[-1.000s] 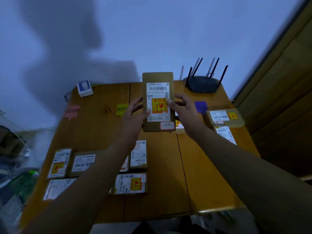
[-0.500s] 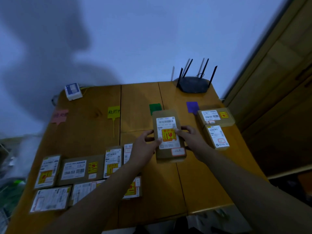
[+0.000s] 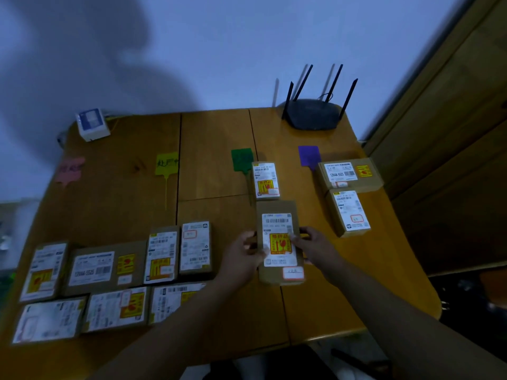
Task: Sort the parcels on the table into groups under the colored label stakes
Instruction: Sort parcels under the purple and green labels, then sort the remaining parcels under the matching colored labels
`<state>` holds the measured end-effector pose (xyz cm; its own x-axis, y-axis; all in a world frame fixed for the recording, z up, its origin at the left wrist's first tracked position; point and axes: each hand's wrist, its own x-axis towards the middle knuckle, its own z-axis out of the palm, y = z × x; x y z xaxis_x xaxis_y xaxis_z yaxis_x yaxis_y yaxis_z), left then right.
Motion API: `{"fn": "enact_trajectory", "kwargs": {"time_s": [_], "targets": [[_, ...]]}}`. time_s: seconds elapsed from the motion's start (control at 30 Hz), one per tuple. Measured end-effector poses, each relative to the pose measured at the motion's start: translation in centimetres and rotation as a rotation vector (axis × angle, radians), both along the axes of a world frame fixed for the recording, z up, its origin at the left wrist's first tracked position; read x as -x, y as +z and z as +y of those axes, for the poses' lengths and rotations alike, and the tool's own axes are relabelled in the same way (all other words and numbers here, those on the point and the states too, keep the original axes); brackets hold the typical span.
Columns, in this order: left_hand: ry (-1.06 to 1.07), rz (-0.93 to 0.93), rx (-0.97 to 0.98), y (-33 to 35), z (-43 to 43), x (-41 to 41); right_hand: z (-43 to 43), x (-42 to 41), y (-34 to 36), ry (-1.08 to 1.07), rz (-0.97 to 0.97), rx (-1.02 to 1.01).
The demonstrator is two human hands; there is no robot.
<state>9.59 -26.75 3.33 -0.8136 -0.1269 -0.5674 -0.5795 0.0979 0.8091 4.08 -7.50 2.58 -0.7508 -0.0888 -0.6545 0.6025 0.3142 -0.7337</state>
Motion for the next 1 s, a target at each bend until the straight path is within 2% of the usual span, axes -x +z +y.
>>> {"fn": "enact_trajectory", "kwargs": {"time_s": [0.23, 0.47, 0.53, 0.63, 0.7, 0.8, 0.9, 1.0], "targets": [[0.058, -0.063, 0.047, -3.7, 2.3, 3.0, 1.2, 4.3, -4.4, 0.097, -0.029, -0.083], [0.181, -0.089, 0.050, -5.3, 2.6, 4.5, 1.4, 7.5, -5.5, 0.112, -0.133, 0.013], [0.177, -0.078, 0.075, -5.3, 2.5, 4.3, 1.5, 8.0, -5.5, 0.138, -0.032, -0.114], [0.169, -0.054, 0.102, -4.8, 1.8, 3.9, 1.1, 8.6, -3.9, 0.161, 0.230, -0.367], [0.180, -0.027, 0.119, -4.0, 0.5, 3.9, -0.1, 8.8, -2.7, 0.127, 0.413, -0.439], [0.232, 0.040, 0.207, -2.7, -3.1, 4.0, -3.6, 8.1, -0.8, 0.150, 0.576, -0.348], [0.207, 0.058, 0.324, -1.8, -8.5, 3.0, -9.1, 6.1, 0.4, 0.251, 0.567, -0.223], [0.235, 0.012, 0.432, -1.6, -15.5, 1.1, -14.9, 3.5, -0.4, 0.390, 0.494, -0.217]]}}
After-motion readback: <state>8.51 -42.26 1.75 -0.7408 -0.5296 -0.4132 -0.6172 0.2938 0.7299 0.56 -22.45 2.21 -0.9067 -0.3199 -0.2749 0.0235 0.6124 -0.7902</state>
